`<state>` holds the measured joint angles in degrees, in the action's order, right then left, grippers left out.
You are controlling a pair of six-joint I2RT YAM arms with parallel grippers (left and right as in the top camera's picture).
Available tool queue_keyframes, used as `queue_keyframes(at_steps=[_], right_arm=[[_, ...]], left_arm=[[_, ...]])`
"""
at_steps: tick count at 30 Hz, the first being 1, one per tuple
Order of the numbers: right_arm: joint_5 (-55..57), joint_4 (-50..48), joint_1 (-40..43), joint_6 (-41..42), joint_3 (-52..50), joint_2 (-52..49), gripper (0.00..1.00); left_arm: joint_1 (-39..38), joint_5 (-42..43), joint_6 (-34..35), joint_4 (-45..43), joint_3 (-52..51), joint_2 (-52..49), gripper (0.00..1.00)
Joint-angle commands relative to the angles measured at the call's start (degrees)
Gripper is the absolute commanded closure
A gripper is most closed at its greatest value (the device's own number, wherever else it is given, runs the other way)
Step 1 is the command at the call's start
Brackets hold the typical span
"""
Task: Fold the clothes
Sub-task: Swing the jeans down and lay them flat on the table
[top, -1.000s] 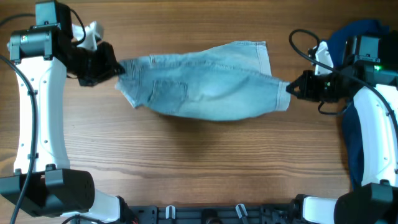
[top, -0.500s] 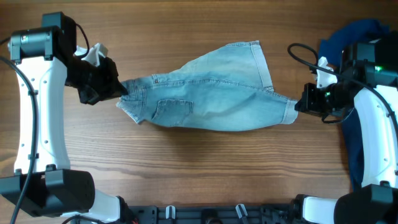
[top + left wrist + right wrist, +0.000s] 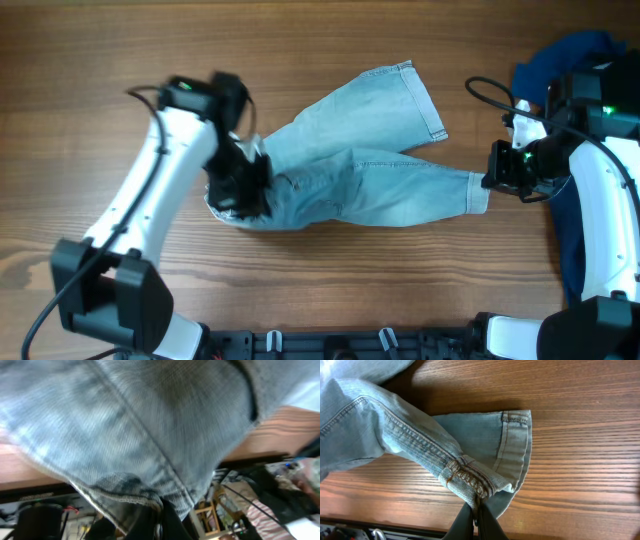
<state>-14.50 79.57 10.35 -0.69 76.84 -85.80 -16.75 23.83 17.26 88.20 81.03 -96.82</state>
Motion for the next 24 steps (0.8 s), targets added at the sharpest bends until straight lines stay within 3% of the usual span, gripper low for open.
queue_keyframes(at_steps=[1, 11, 13, 14, 16, 19, 24], right_arm=[[1.6, 0.0, 0.2, 1.1, 0.0, 1.0, 0.96], [1.6, -0.4, 0.2, 1.1, 0.0, 1.0, 0.96], [1.6, -0.6, 0.2, 1.1, 0.0, 1.0, 0.95], [1.6, -0.7, 0.2, 1.1, 0.0, 1.0, 0.94], [1.6, -1.0, 0.2, 1.1, 0.0, 1.0, 0.9], [1.6, -1.3, 0.2, 1.1, 0.0, 1.0, 0.84], [-0.1, -3.1, 0.2, 0.7, 0.7, 1.1, 0.82]], left_arm=[[-6.6, -0.1, 8.2, -6.2, -11.4, 0.8, 0.96], [-17.0, 9.1, 12.2, -17.1, -29.7, 0.8, 0.96], [-18.5, 10.9, 12.2, -17.5, -31.6, 0.8, 0.36], [-18.8, 11.0, 12.2, -17.6, -31.8, 0.8, 0.12], [-19.3, 11.6, 12.1, -17.9, -31.8, 0.8, 0.04], [-19.2, 16.6, 11.5, -18.0, -31.0, 0.8, 0.03], [-18.3, 19.0, 11.5, -17.5, -23.3, 2.3, 0.06]])
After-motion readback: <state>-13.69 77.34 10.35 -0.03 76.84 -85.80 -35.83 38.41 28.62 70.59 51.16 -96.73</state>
